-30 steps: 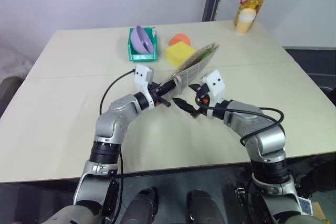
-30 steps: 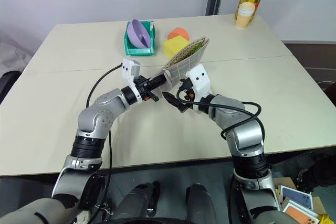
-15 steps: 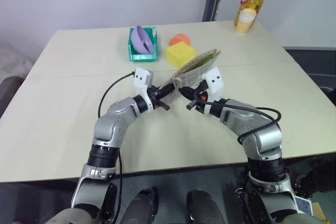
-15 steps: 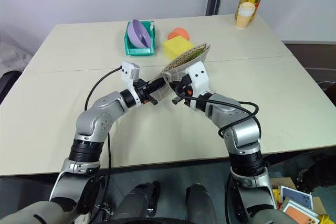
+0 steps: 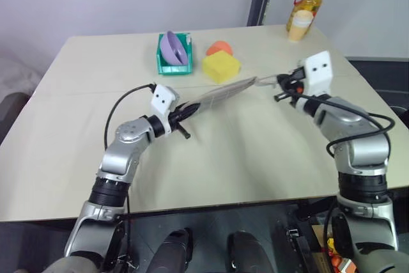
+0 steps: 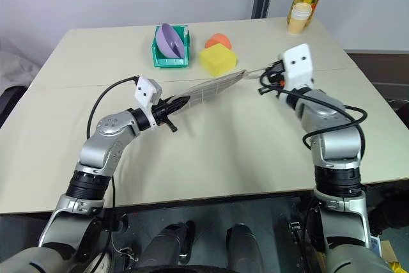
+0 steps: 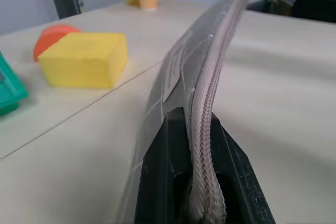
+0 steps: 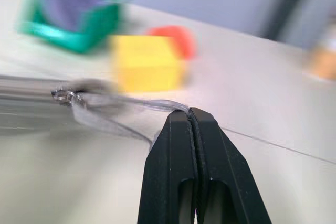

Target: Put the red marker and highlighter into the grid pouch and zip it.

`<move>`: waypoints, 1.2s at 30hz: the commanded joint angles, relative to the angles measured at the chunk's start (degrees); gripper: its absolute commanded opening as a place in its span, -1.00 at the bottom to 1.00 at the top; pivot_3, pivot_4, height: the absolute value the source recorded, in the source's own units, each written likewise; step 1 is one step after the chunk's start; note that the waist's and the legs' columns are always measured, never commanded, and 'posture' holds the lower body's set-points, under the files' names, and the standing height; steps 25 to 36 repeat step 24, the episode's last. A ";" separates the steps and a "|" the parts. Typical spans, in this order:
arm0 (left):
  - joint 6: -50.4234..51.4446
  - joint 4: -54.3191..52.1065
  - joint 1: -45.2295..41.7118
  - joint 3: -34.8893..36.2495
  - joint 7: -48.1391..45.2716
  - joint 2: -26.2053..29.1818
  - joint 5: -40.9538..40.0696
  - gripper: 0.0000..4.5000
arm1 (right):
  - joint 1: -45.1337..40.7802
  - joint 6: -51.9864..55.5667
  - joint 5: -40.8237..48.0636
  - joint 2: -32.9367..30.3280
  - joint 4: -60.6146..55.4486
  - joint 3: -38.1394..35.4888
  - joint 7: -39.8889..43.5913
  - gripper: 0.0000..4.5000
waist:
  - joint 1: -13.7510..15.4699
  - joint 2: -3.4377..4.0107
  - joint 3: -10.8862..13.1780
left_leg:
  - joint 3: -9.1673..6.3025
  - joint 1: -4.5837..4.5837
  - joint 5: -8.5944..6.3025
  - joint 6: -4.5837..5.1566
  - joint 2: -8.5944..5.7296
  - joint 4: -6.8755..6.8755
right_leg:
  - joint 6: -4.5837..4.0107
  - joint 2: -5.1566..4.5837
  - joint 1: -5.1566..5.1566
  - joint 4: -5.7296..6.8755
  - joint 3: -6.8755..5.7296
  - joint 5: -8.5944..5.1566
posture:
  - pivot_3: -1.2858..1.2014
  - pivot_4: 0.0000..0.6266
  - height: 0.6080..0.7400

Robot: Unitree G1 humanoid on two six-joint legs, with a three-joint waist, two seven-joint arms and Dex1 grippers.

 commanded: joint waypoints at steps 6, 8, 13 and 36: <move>1.90 -3.81 3.19 2.79 -2.15 2.69 -2.74 -0.32 | 5.83 1.76 6.08 -5.35 -6.73 1.52 11.57 -0.75 | -0.14 0.02 0.01 | 0.00 0.00 -0.01 0.02 0.02 -0.02 | 0.00 0.01 -0.01 -0.01 0.00 0.00 | 0.03 -0.52 1.00; 3.56 -6.10 5.17 3.55 -1.93 3.75 -3.43 0.13 | 8.61 1.83 8.05 -6.85 -8.71 1.73 15.21 -0.40 | -0.13 0.02 0.01 | 0.02 -0.01 -0.02 0.04 0.02 -0.02 | 0.00 0.00 -0.01 -0.01 0.01 0.00 | 0.03 -0.52 1.00; 10.55 -14.64 14.37 8.71 1.27 5.59 -7.56 0.59 | 16.82 -2.15 11.47 -10.49 -11.67 0.06 23.15 0.50 | -0.02 0.02 0.01 | 0.01 -0.01 -0.05 0.08 0.04 -0.01 | 0.01 -0.02 0.02 -0.05 0.01 -0.01 | 0.03 -0.52 1.00; 10.84 -21.36 30.21 18.21 10.26 5.31 -8.00 0.59 | 20.02 -7.16 12.98 -8.64 -3.34 -2.31 24.19 0.50 | 0.27 0.01 0.02 | 0.01 0.01 -0.05 0.07 0.09 0.03 | -0.22 -0.12 0.08 -0.14 0.01 -0.12 | 0.03 -0.52 1.00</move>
